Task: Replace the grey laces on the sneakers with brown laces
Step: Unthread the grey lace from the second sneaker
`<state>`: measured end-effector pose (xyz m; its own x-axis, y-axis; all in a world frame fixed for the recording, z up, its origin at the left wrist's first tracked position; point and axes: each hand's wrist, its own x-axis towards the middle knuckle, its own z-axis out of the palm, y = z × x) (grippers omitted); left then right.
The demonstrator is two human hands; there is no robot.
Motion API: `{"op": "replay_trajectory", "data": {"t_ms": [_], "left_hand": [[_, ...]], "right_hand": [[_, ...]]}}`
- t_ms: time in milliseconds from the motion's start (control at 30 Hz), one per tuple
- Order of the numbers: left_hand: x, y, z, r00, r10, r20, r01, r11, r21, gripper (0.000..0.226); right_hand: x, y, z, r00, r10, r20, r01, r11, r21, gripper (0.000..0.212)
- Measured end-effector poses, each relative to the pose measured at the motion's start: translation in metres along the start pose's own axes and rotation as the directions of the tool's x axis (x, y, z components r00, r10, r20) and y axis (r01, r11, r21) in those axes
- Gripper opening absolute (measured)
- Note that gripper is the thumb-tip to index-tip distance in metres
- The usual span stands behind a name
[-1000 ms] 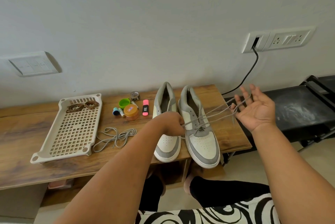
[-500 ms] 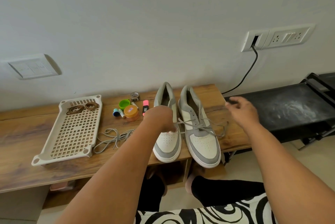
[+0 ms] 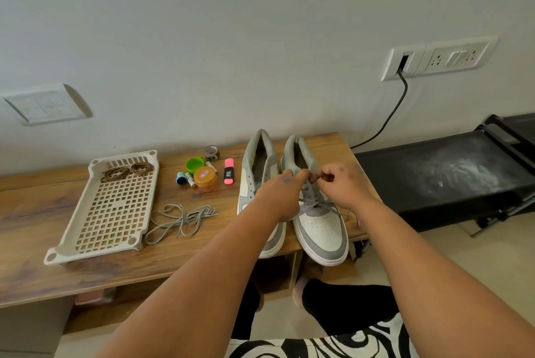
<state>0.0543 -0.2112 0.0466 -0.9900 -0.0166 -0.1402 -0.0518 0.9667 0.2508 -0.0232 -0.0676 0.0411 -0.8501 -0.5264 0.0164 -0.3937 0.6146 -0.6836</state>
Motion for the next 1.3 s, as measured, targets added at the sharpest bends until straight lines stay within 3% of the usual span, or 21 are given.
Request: {"op": "replay_trajectory", "data": {"t_ms": [167,333,400,467,500,567,633,700,733,767,800,833,900,933,967,1033,1100,1133,1200,1300], "left_hand": [[0.0,-0.007,0.0,0.999,-0.006,-0.045,0.0,0.992,-0.124,0.043],[0.002,-0.009,-0.001,0.998,-0.051,-0.041,0.043,0.985,-0.166,0.044],[0.002,-0.01,-0.003,0.997,-0.071,0.008,0.071,0.978,-0.196,0.049],[0.001,-0.013,-0.004,0.996,-0.075,0.056,0.086,0.97,-0.228,0.055],[0.0,-0.013,-0.005,0.995,-0.074,0.074,0.089,0.968,-0.234,0.057],[-0.001,-0.014,-0.006,0.992,-0.077,0.097,0.097,0.971,-0.22,0.06],[0.0,-0.015,-0.007,0.991,-0.079,0.104,0.099,0.975,-0.198,0.062],[0.001,-0.014,-0.008,0.991,-0.078,0.112,0.098,0.977,-0.19,0.063],[0.003,-0.013,-0.007,0.991,-0.074,0.113,0.094,0.978,-0.186,0.064],[0.003,-0.012,-0.006,0.991,-0.071,0.113,0.091,0.979,-0.181,0.066],[0.004,-0.011,-0.004,0.991,-0.071,0.109,0.09,0.98,-0.176,0.067],[0.004,-0.01,-0.003,0.992,-0.074,0.104,0.091,0.981,-0.172,0.069],[0.005,-0.01,-0.001,0.993,-0.078,0.088,0.092,0.982,-0.168,0.07],[0.005,-0.01,0.0,0.994,-0.078,0.081,0.091,0.982,-0.168,0.071],[0.005,-0.01,0.0,0.994,-0.079,0.078,0.09,0.982,-0.165,0.071],[0.004,-0.011,0.001,0.995,-0.079,0.064,0.089,0.983,-0.161,0.066],[0.004,-0.008,0.004,0.996,-0.092,0.002,0.092,0.983,-0.162,0.048],[0.004,-0.005,0.006,0.993,-0.113,-0.045,0.103,0.979,-0.178,0.04],[0.004,0.004,0.011,0.978,-0.181,-0.106,0.152,0.958,-0.243,0.045],[0.005,0.014,0.019,0.96,-0.252,-0.118,0.195,0.913,-0.359,0.033]], "right_hand": [[0.002,-0.006,0.003,0.979,0.079,0.189,-0.07,0.996,-0.055,0.023],[0.007,-0.01,0.004,0.951,0.134,0.278,-0.094,0.984,-0.152,0.024],[0.008,-0.007,0.0,0.93,0.196,0.31,-0.181,0.981,-0.075,0.023],[0.007,-0.002,-0.003,0.899,0.25,0.361,-0.331,0.925,0.184,0.022],[0.005,0.002,-0.003,0.879,0.271,0.393,-0.425,0.818,0.387,0.021],[0.0,0.007,-0.006,0.846,0.309,0.434,-0.528,0.386,0.756,0.016],[-0.004,0.011,-0.014,0.849,0.367,0.38,-0.394,-0.038,0.918,0.008],[-0.007,0.012,-0.027,0.821,0.499,0.277,-0.153,-0.275,0.949,0.005],[-0.009,0.013,-0.034,0.793,0.549,0.263,-0.089,-0.323,0.942,0.01],[-0.009,0.016,-0.037,0.764,0.583,0.274,-0.094,-0.319,0.943,0.017],[-0.011,0.015,-0.04,0.735,0.611,0.294,-0.185,-0.237,0.954,0.022],[-0.01,0.019,-0.038,0.703,0.638,0.314,-0.367,-0.052,0.929,0.026],[-0.009,0.025,-0.029,0.692,0.672,0.263,-0.676,0.477,0.561,0.029],[-0.007,0.029,-0.024,0.727,0.668,0.163,-0.677,0.654,0.339,0.036],[-0.005,0.029,-0.021,0.772,0.634,0.036,-0.631,0.758,0.166,0.048],[0.0,0.018,-0.023,0.867,0.458,-0.197,-0.459,0.887,0.043,0.053],[0.006,0.005,-0.023,0.946,0.198,-0.257,-0.21,0.978,-0.019,0.036],[0.007,-0.002,-0.021,0.97,0.107,-0.218,-0.12,0.992,-0.049,0.026],[0.004,-0.008,-0.012,0.997,0.032,-0.077,-0.043,0.989,-0.142,0.02],[0.0,-0.006,-0.003,0.979,0.09,0.182,-0.016,0.928,-0.372,0.029]]}}
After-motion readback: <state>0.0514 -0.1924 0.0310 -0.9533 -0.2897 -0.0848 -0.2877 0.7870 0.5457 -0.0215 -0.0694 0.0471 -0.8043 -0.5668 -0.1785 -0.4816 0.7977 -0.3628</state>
